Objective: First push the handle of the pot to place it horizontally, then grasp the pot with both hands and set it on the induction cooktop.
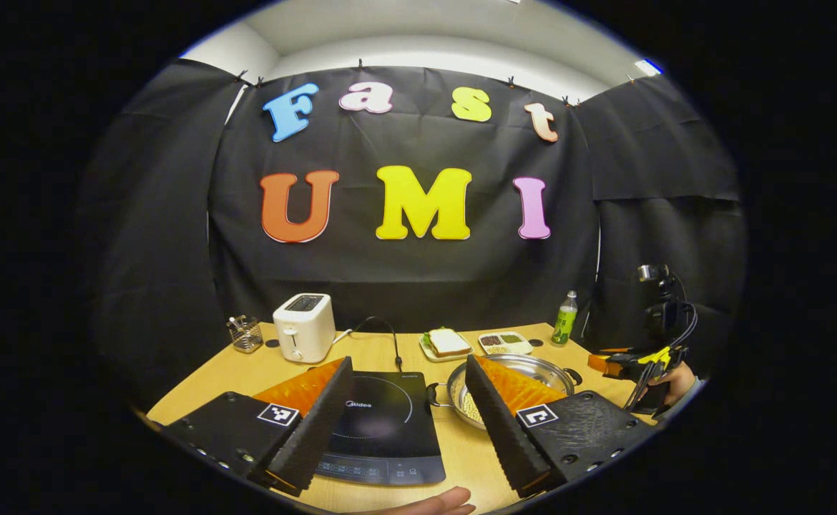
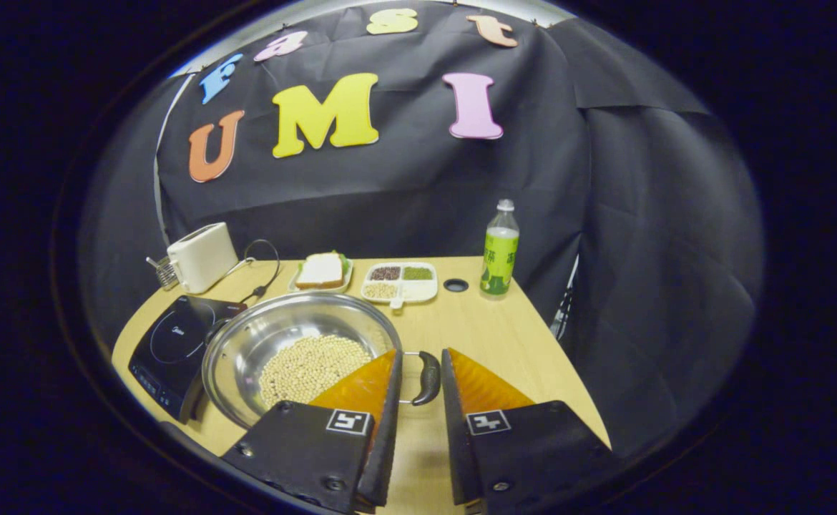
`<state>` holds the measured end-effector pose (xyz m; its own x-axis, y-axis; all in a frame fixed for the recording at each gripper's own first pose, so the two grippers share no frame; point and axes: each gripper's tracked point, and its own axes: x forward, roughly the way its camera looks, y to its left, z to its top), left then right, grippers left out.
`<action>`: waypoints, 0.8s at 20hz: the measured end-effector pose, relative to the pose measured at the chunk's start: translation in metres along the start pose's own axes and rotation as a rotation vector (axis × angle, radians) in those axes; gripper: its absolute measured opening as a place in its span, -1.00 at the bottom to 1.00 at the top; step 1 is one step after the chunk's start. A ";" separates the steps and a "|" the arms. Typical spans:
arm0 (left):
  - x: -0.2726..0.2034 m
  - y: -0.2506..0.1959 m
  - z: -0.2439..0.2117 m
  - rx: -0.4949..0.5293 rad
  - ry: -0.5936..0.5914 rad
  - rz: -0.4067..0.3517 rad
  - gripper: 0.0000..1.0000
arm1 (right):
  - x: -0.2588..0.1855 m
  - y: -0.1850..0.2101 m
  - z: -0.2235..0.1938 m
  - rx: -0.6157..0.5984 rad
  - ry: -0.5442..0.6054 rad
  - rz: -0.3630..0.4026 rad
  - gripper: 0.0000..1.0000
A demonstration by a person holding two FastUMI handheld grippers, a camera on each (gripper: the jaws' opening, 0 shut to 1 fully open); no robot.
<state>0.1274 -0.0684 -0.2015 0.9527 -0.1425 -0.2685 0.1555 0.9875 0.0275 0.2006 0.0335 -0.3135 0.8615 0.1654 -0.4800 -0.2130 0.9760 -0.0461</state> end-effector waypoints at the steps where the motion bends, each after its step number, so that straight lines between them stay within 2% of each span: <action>1: 0.011 -0.005 -0.006 0.000 0.017 -0.008 0.89 | -0.004 -0.001 0.004 0.003 -0.010 0.003 0.08; 2: 0.022 -0.010 -0.011 -0.001 0.033 -0.017 0.89 | -0.007 0.002 0.007 0.004 -0.016 0.017 0.27; 3: 0.033 -0.015 -0.017 -0.001 0.052 -0.026 0.89 | -0.007 0.002 0.007 -0.008 -0.020 0.024 0.66; 5: 0.056 -0.022 -0.031 -0.001 0.094 -0.029 0.89 | -0.005 -0.004 0.011 -0.035 -0.032 0.014 0.90; 8: 0.088 -0.031 -0.051 -0.004 0.153 -0.034 0.90 | -0.003 0.001 0.013 -0.022 -0.029 0.035 0.97; 16: 0.163 -0.050 -0.126 -0.037 0.392 -0.079 0.91 | 0.023 0.001 -0.004 0.017 0.030 0.052 0.95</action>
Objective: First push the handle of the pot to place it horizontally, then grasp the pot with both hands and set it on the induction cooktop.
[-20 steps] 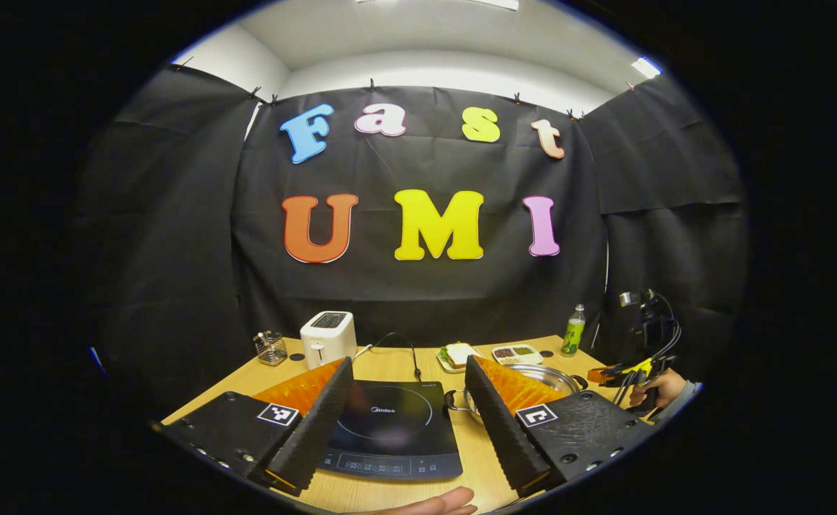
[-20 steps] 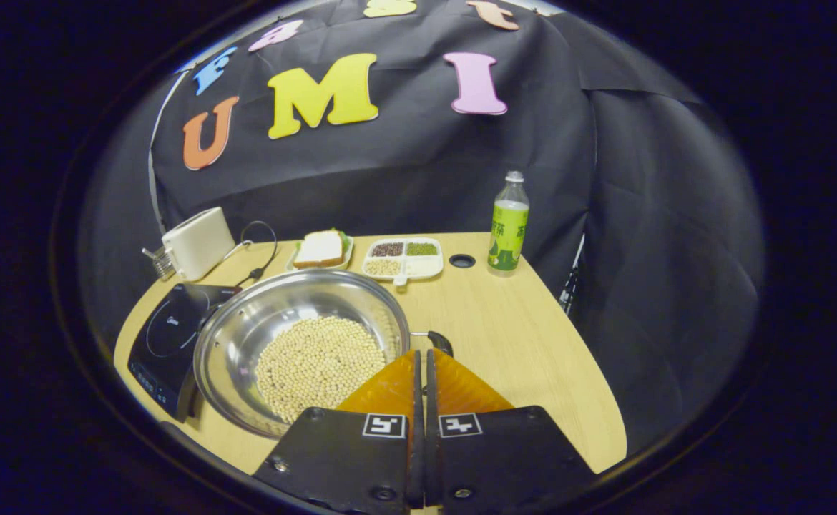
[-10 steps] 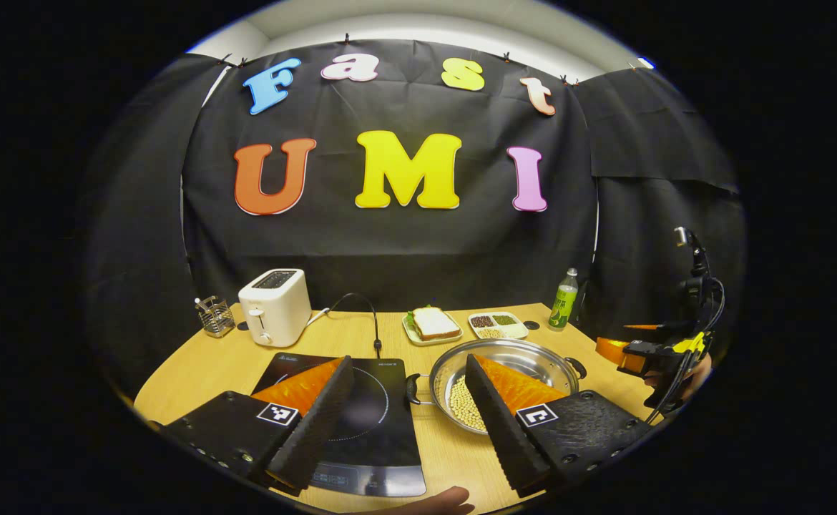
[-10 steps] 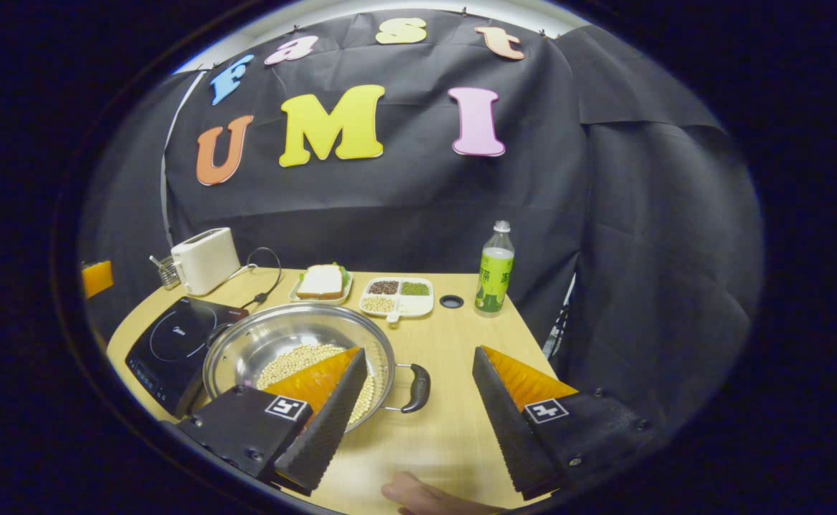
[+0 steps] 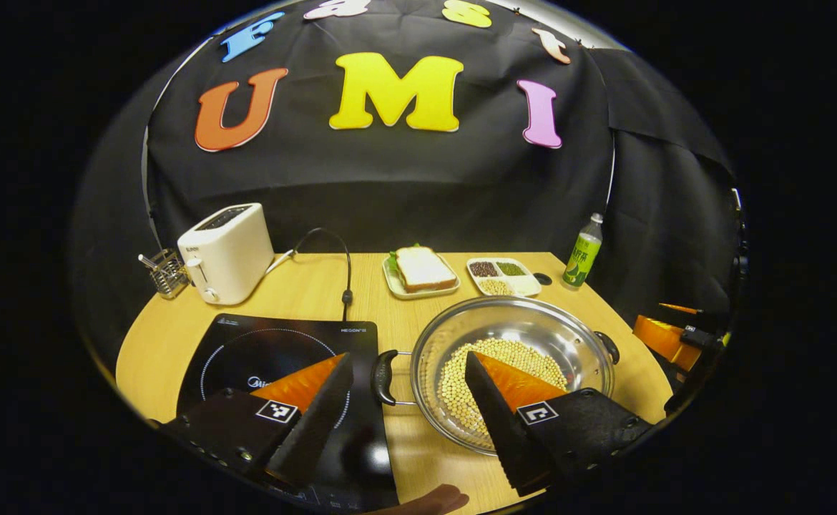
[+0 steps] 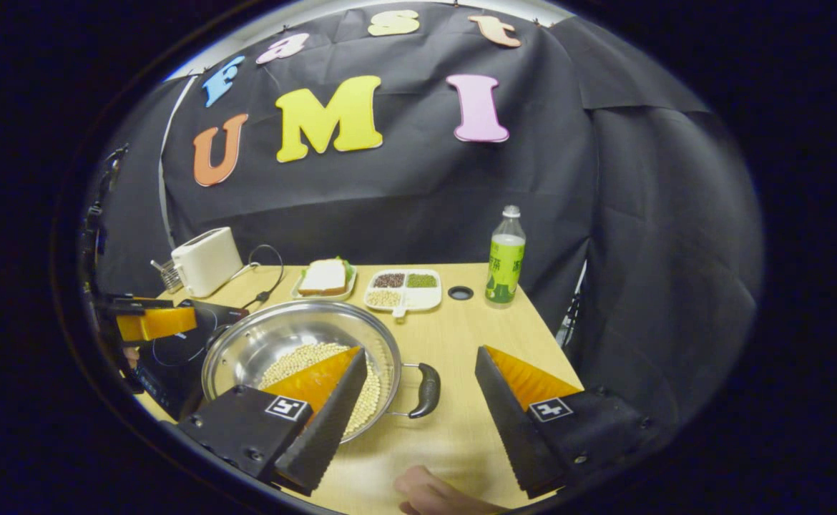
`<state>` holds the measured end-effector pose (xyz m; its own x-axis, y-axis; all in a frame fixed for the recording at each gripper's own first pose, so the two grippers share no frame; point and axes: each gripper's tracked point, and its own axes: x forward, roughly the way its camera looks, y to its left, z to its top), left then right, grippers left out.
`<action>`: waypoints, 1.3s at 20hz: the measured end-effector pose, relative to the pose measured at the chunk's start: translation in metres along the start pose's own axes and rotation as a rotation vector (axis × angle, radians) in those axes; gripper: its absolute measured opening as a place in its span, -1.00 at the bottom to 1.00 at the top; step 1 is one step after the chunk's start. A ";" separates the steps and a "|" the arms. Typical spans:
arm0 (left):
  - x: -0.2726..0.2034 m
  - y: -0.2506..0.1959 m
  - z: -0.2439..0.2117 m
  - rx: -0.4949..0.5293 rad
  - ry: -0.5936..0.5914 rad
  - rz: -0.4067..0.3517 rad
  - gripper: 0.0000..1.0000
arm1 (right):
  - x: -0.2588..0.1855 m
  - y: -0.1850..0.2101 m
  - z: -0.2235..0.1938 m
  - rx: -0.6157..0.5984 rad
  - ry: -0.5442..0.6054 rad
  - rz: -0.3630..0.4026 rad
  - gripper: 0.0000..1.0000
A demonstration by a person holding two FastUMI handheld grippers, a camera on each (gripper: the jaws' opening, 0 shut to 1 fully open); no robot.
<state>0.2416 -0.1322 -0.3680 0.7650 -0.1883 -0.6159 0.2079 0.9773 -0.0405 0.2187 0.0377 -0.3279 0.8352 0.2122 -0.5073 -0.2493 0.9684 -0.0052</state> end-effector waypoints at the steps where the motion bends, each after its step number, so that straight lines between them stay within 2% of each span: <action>1: 0.008 -0.002 -0.005 -0.005 0.021 -0.008 0.90 | 0.003 -0.003 -0.002 0.008 0.006 -0.007 0.95; 4: 0.026 -0.001 -0.018 0.000 0.067 -0.001 0.91 | 0.014 -0.005 -0.016 0.029 0.048 -0.006 0.94; 10: 0.043 0.013 -0.024 -0.002 0.086 0.028 0.90 | 0.032 0.004 -0.029 0.055 0.102 0.024 0.95; 11: 0.045 0.009 -0.027 -0.010 0.094 0.009 0.87 | 0.035 0.004 -0.031 0.058 0.110 0.022 0.96; 13: 0.049 0.012 -0.027 0.005 0.108 0.032 0.71 | 0.041 0.005 -0.038 0.060 0.134 0.027 0.95; 14: 0.052 0.013 -0.031 0.010 0.117 0.037 0.96 | 0.043 0.006 -0.040 0.060 0.148 0.030 0.94; 15: 0.054 0.015 -0.033 0.016 0.119 0.044 0.64 | 0.045 0.004 -0.044 0.061 0.160 0.027 0.90; 18: 0.061 0.019 -0.041 0.009 0.153 0.066 0.55 | 0.051 0.005 -0.051 0.074 0.184 0.036 0.89; 19: 0.064 0.021 -0.044 0.002 0.168 0.073 0.46 | 0.053 0.007 -0.054 0.082 0.196 0.042 0.87; 21: 0.068 0.023 -0.042 0.014 0.170 0.080 0.31 | 0.056 0.010 -0.058 0.100 0.214 0.055 0.71; 22: 0.067 0.022 -0.044 0.018 0.183 0.081 0.31 | 0.056 0.014 -0.059 0.113 0.221 0.068 0.66; 23: 0.067 0.022 -0.043 0.020 0.180 0.082 0.49 | 0.058 0.013 -0.060 0.122 0.224 0.063 0.52; 24: 0.068 0.022 -0.044 0.022 0.188 0.082 0.29 | 0.058 0.013 -0.060 0.126 0.233 0.049 0.42; 25: 0.068 0.023 -0.044 0.024 0.187 0.081 0.46 | 0.058 0.013 -0.061 0.125 0.240 0.036 0.39; 26: 0.068 0.022 -0.044 0.023 0.190 0.080 0.25 | 0.058 0.012 -0.061 0.123 0.250 0.023 0.35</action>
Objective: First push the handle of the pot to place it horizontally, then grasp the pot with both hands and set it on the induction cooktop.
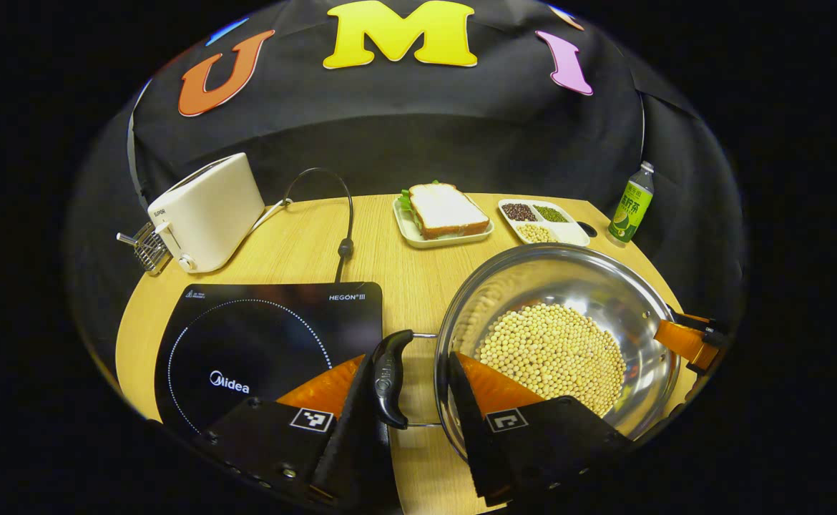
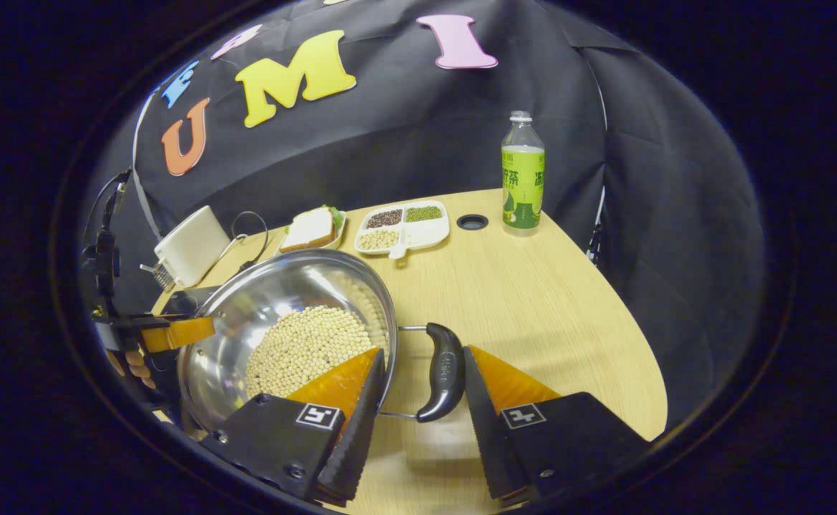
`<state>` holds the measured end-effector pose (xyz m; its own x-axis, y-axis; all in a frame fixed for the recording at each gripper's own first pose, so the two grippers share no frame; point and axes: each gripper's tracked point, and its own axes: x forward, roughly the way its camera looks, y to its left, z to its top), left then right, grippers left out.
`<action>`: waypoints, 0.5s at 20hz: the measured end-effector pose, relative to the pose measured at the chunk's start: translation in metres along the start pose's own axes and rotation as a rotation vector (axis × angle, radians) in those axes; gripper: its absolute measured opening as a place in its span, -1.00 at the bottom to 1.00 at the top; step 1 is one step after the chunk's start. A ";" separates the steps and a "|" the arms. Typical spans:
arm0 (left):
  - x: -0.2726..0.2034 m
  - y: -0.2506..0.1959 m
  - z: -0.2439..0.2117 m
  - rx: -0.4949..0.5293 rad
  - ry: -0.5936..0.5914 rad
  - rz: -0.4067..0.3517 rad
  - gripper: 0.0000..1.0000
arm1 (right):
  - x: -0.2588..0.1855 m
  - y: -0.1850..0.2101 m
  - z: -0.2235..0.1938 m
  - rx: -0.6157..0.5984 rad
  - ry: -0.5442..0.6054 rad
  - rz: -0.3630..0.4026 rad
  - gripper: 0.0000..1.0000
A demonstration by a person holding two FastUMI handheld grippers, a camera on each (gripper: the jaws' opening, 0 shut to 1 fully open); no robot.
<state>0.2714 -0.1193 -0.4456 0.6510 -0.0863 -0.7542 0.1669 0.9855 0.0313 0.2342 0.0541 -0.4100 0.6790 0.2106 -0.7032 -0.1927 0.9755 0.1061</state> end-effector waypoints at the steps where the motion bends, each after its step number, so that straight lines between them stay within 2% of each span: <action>1: -0.001 0.000 -0.001 0.000 0.001 -0.002 0.24 | -0.002 0.000 0.000 0.003 0.009 -0.010 0.30; 3: -0.004 0.000 -0.003 -0.003 0.011 0.002 0.21 | -0.007 0.002 -0.002 -0.002 0.024 -0.017 0.19; 4: -0.006 0.000 -0.008 -0.025 0.025 0.006 0.21 | -0.012 0.002 -0.002 -0.007 0.019 -0.014 0.21; 7: -0.023 -0.002 -0.006 0.021 -0.010 -0.001 0.16 | -0.026 0.000 -0.001 -0.010 0.005 -0.011 0.15; 10: -0.039 -0.002 -0.003 0.006 -0.032 -0.005 0.16 | -0.046 0.003 0.006 -0.007 -0.023 -0.013 0.15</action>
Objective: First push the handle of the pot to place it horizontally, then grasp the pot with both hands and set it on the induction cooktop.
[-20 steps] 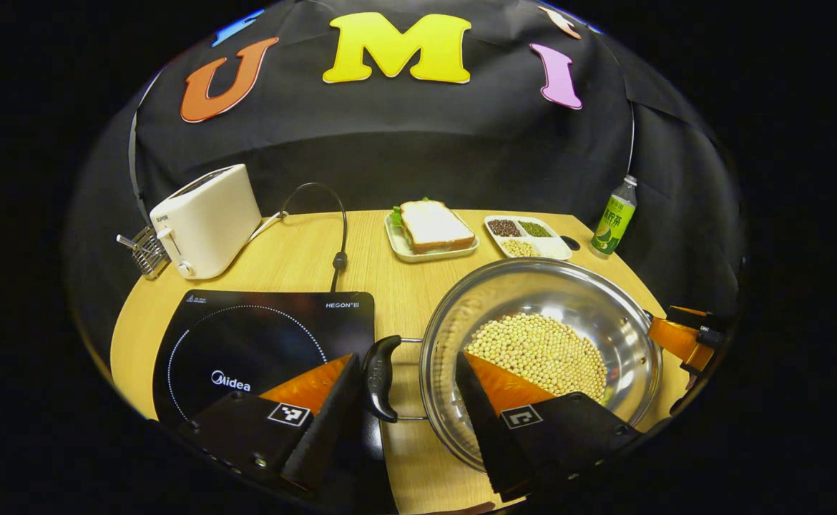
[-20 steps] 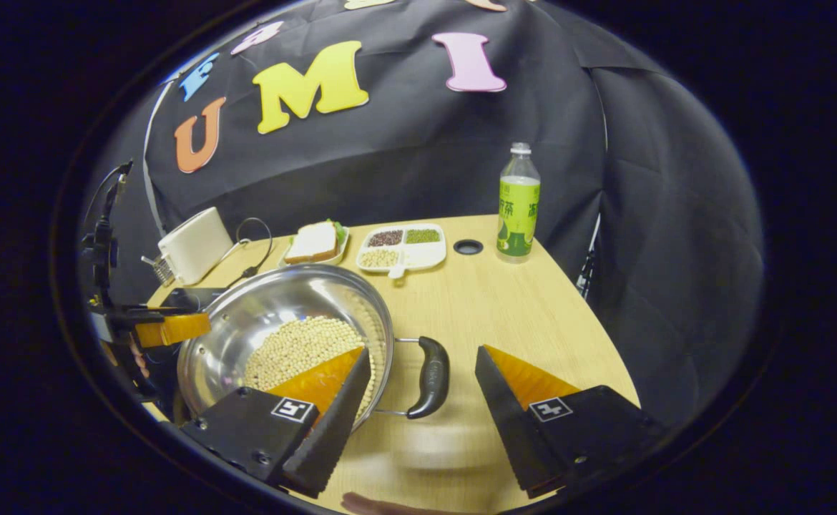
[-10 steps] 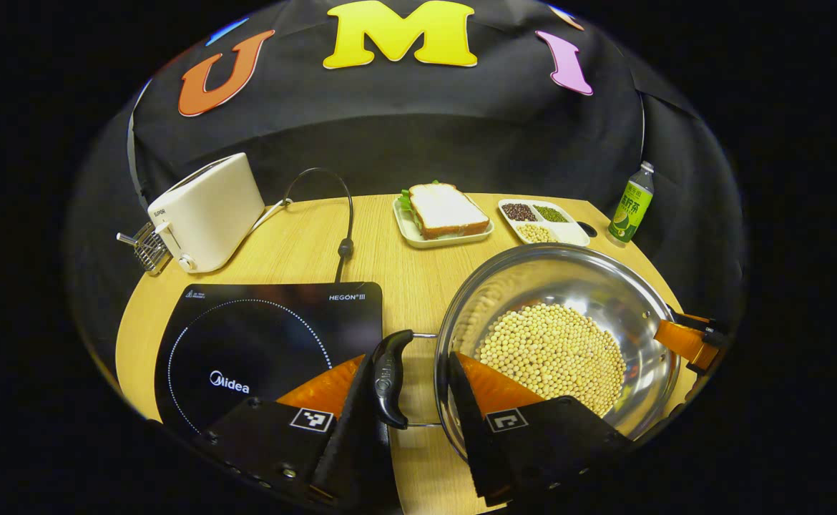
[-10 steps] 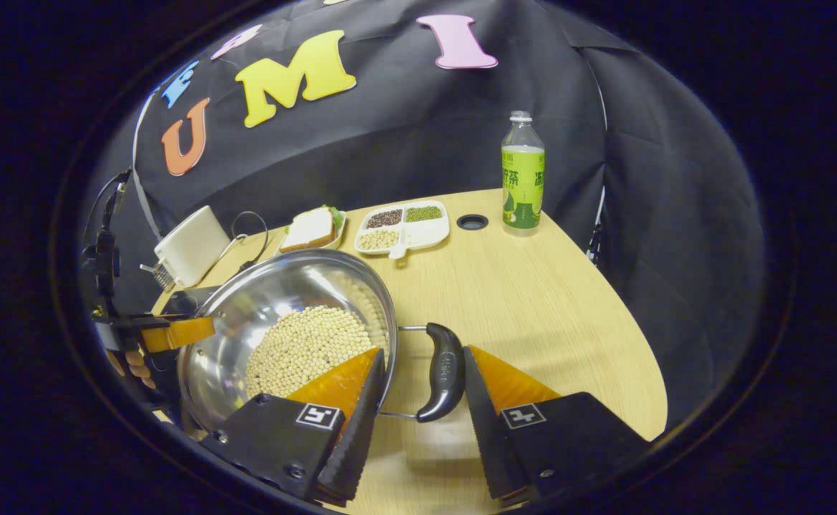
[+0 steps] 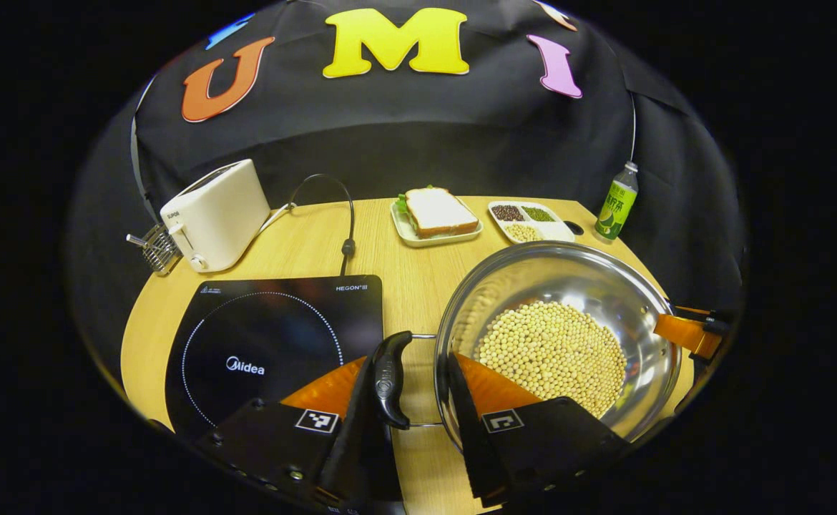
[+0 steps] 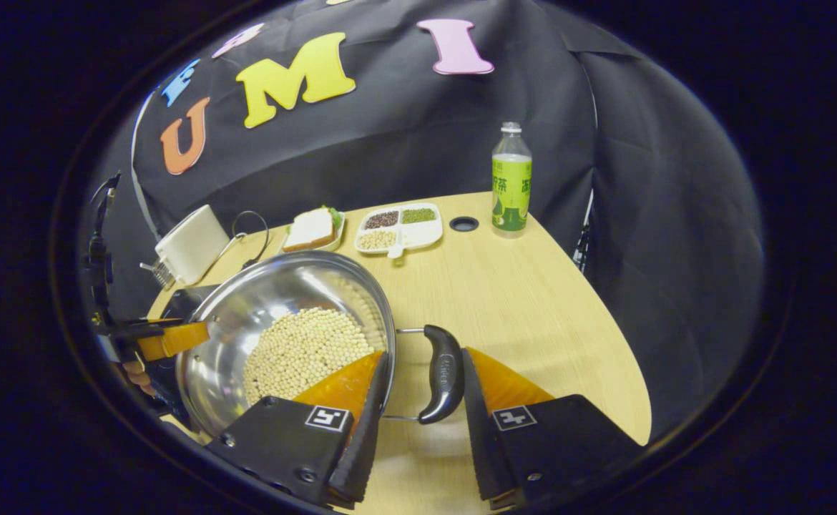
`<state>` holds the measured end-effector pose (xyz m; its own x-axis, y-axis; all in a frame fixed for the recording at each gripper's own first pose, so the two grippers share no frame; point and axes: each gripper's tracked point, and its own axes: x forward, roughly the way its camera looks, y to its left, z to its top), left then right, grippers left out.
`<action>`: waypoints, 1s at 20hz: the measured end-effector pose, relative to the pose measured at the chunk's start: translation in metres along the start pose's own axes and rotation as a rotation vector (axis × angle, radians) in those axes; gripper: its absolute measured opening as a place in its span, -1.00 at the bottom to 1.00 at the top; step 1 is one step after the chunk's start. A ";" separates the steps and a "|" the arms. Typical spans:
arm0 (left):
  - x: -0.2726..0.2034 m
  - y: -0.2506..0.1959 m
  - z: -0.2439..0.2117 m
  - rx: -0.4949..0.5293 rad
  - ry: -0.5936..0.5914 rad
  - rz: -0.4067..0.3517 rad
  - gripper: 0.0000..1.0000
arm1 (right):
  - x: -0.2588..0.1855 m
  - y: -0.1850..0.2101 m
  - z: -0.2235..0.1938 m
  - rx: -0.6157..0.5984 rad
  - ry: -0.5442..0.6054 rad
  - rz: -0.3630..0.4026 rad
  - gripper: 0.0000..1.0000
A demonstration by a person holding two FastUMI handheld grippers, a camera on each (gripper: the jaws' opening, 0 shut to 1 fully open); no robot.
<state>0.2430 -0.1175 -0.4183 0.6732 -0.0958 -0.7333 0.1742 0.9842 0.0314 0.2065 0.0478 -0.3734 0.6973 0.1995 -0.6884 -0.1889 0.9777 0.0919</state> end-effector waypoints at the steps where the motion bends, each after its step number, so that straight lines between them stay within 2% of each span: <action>1: -0.008 0.000 0.002 -0.007 -0.006 -0.003 0.16 | -0.007 0.002 0.002 -0.008 -0.012 0.000 0.15; 10: -0.105 0.037 0.024 -0.016 -0.114 0.014 0.15 | -0.082 0.052 0.028 -0.043 -0.103 0.047 0.17; 16: -0.159 0.092 0.037 -0.054 -0.195 0.063 0.15 | -0.116 0.115 0.046 -0.080 -0.149 0.094 0.17; 20: -0.177 0.136 0.034 -0.093 -0.211 0.087 0.15 | -0.123 0.163 0.051 -0.108 -0.144 0.118 0.15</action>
<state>0.1722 0.0279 -0.2611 0.8197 -0.0296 -0.5720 0.0489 0.9986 0.0185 0.1253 0.1858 -0.2366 0.7563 0.3267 -0.5668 -0.3424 0.9359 0.0826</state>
